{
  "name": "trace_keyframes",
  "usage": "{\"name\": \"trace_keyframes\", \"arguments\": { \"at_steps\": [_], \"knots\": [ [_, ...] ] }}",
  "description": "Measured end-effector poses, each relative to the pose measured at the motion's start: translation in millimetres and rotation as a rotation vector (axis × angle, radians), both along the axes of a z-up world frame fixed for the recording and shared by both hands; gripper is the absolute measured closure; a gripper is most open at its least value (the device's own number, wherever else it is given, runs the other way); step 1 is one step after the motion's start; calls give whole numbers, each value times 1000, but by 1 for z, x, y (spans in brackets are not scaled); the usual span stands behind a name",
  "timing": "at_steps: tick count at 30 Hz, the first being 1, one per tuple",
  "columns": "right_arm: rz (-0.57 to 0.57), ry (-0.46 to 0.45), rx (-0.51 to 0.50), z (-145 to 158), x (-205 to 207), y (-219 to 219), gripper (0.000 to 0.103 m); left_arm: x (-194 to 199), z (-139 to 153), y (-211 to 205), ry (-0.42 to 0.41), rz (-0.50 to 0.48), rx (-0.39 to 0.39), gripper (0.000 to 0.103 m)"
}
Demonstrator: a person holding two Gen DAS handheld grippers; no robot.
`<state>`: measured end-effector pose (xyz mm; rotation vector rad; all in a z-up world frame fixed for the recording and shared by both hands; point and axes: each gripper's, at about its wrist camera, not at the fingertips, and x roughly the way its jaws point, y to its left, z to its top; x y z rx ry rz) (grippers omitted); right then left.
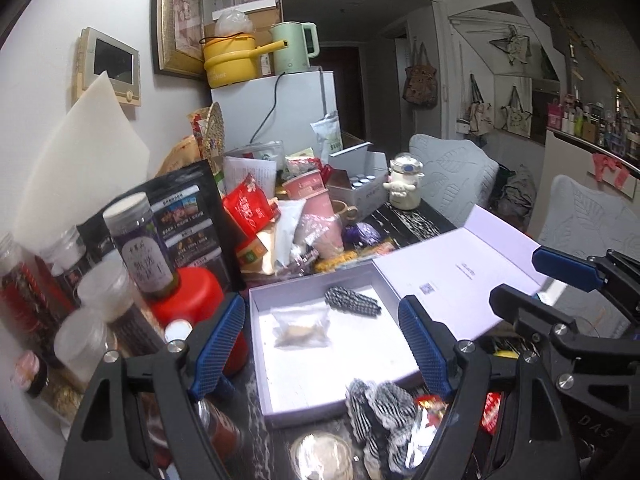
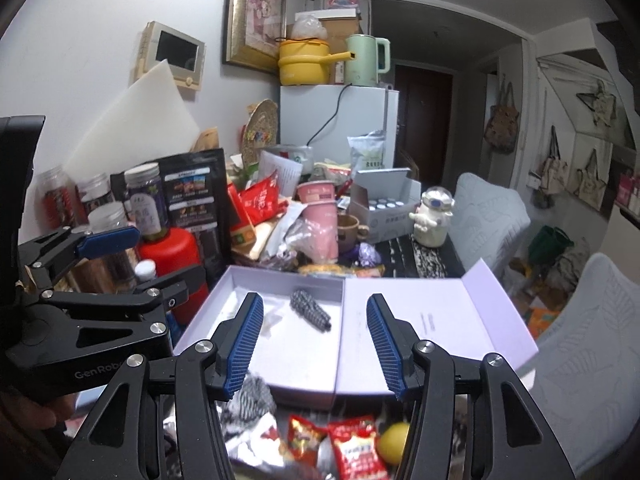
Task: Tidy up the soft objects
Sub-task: 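Withdraw both grippers from the box back toward the table items, then grasp the large gingham scrunchie with the left gripper while the right grasps the silver pouch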
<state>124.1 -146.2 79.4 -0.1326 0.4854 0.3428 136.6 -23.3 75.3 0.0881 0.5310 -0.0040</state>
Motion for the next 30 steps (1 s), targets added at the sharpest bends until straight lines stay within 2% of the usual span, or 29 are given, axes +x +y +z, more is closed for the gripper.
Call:
{"name": "trace_keyframes", "arguments": {
  "at_steps": [16,25,30],
  "knots": [
    [-7,67,-12,-53,-57,-9,48,-57,-42,0,71,-33,-48,24],
    [12,93,-6,-74,-88,-12,45,-78,-64,2,118,-44,-83,24],
    [17,141,12,-91,-94,-15,45,-84,-83,0,159,-62,-101,24]
  ]
}}
